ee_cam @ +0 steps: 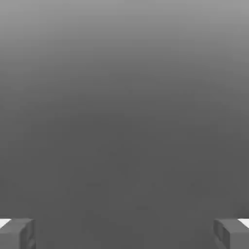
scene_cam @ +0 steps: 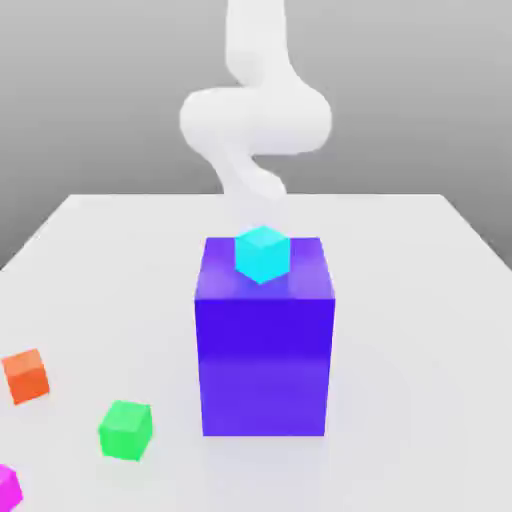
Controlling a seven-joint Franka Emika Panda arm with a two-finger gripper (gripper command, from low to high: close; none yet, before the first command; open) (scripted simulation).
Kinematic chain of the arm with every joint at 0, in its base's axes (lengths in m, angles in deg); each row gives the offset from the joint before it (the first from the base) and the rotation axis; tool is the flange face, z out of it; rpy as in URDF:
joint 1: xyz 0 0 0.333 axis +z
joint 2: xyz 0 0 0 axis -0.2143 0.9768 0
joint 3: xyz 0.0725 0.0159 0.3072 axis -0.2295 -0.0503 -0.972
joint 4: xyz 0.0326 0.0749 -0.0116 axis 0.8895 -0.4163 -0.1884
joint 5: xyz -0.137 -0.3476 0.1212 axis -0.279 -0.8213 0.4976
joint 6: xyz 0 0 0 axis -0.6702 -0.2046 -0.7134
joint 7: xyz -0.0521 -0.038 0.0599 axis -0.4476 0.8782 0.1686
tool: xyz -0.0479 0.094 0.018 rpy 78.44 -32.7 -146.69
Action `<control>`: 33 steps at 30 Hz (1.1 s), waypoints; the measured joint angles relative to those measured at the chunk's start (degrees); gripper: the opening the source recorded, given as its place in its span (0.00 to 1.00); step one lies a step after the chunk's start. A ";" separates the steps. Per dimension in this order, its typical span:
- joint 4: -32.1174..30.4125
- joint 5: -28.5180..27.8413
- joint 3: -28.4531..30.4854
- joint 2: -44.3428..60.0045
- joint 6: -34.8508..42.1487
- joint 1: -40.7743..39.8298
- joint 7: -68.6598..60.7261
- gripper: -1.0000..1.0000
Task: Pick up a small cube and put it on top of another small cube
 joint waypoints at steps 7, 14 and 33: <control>1.95 -6.62 -5.54 13.29 -1.62 -10.80 18.44 0.50; 3.89 -13.46 -7.99 26.41 -3.05 -18.40 36.69 0.50; 7.94 -12.94 -2.42 57.87 -11.01 -28.23 73.38 0.50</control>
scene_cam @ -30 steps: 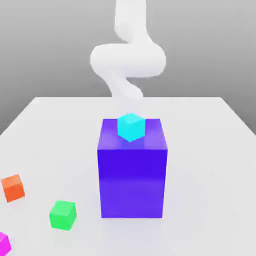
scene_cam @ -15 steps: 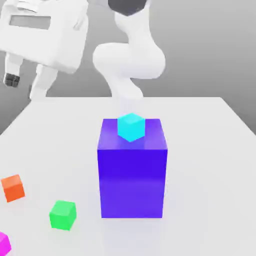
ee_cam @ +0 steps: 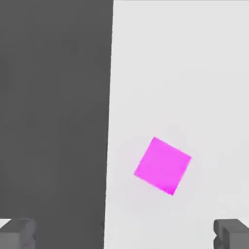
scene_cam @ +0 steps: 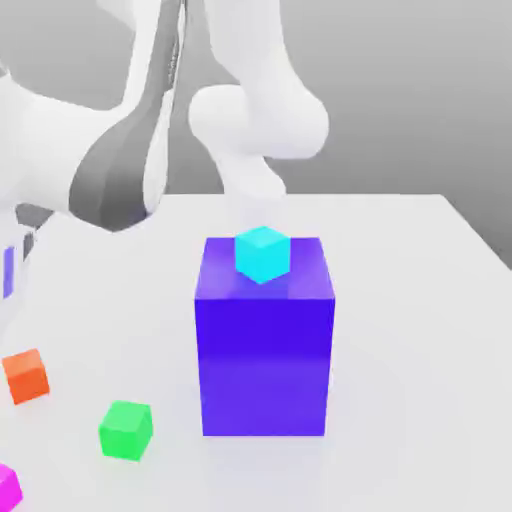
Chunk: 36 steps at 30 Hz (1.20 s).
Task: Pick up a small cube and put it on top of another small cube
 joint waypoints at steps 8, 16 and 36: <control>1.53 10.39 0.49 10.85 -5.84 -4.20 7.06 0.50; 2.89 10.25 1.06 16.91 -10.55 -3.97 7.82 0.00; -23.89 15.31 -6.93 -13.24 -6.96 -3.01 -2.76 0.00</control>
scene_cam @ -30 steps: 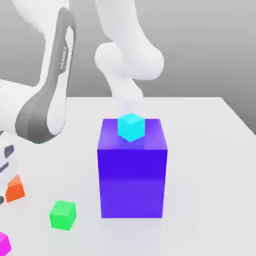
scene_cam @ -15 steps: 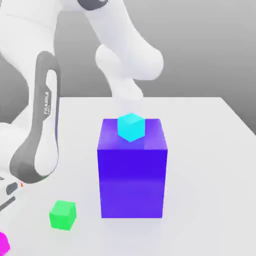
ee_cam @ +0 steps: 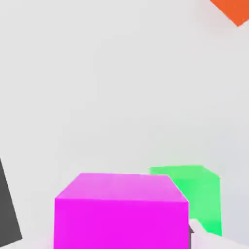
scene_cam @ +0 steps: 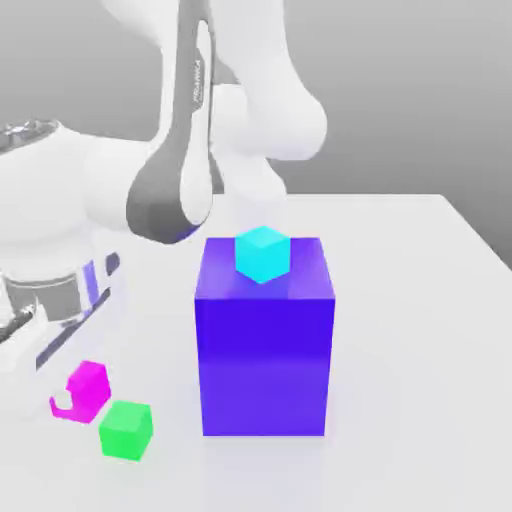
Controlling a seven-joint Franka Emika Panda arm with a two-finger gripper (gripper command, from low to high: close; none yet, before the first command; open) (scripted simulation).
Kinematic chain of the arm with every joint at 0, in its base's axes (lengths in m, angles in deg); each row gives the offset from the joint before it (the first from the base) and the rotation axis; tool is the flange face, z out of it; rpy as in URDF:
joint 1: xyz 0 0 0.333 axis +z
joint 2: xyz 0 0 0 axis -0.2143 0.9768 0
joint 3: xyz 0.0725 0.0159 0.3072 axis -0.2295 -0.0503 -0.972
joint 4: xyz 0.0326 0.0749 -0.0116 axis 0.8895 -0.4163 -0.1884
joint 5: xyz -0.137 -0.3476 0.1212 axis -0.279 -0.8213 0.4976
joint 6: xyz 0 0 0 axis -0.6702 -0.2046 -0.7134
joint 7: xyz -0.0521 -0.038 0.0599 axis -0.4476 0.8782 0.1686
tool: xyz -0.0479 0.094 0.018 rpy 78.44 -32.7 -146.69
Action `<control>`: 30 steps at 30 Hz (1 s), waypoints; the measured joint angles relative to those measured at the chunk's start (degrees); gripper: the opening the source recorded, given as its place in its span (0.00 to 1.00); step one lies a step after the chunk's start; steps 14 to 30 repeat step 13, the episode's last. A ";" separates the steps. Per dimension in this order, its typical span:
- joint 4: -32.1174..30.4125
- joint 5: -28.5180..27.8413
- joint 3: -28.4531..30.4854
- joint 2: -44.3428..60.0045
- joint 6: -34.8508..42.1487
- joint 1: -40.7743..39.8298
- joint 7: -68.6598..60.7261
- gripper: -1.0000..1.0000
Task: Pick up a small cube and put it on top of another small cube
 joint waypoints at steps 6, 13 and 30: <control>-3.90 -2.81 0.51 1.14 -5.42 0.26 1.16 0.00; -3.75 -6.35 2.28 7.76 -11.58 1.47 3.70 1.00; -3.75 -6.35 2.28 7.76 -11.58 1.47 3.70 1.00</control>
